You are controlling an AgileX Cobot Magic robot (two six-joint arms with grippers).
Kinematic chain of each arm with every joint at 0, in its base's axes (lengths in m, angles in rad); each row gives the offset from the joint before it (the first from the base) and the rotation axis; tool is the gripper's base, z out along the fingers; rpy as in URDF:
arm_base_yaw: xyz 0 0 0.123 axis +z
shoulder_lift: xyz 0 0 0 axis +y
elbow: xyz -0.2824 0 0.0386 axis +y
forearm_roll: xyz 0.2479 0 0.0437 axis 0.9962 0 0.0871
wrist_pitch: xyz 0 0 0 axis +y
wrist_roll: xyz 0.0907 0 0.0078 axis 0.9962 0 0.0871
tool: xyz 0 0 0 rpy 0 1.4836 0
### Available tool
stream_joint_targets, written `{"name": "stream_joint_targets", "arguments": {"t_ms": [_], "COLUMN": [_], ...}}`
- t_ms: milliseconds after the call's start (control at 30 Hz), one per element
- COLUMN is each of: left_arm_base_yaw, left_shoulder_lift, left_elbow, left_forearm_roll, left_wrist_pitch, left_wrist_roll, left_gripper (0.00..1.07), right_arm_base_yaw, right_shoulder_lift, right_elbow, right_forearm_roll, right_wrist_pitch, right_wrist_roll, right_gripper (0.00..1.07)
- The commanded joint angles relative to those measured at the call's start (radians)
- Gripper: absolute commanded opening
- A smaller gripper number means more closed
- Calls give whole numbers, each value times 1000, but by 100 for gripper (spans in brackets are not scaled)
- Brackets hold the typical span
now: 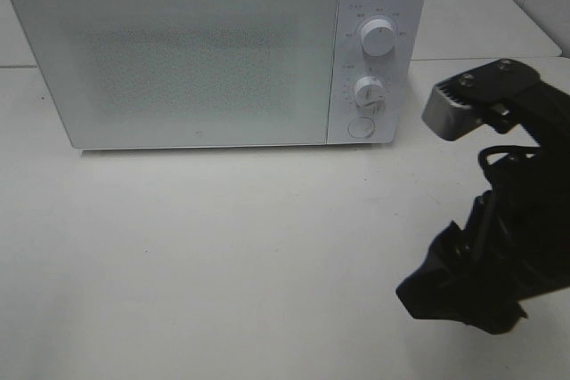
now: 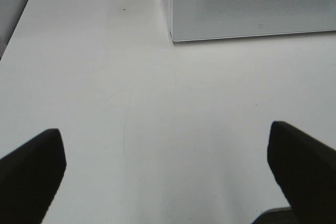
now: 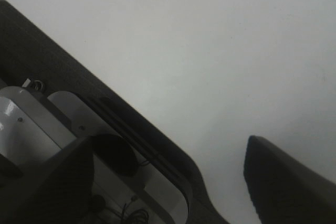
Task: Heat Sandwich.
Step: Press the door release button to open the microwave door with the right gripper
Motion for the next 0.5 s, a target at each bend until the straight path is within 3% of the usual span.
{"name": "stream_joint_targets", "arguments": {"t_ms": [33, 200, 500], "left_arm_base_yaw": [3, 3, 3], "left_shoulder_lift": [-23, -23, -23], "left_elbow": [3, 3, 3], "left_forearm_roll": [-1, -1, -1], "left_wrist_pitch": [-3, -3, -3], "left_wrist_roll": [-9, -9, -9], "left_gripper": [101, 101, 101], "right_arm_base_yaw": [-2, -2, -2], "right_shoulder_lift": [-117, -215, -560], "right_elbow": [-4, -4, -3], "right_forearm_roll": [-17, -25, -93], "right_wrist_pitch": [123, 183, 276], "right_wrist_roll": [-9, -9, 40], "right_gripper": [76, 76, 76]}}
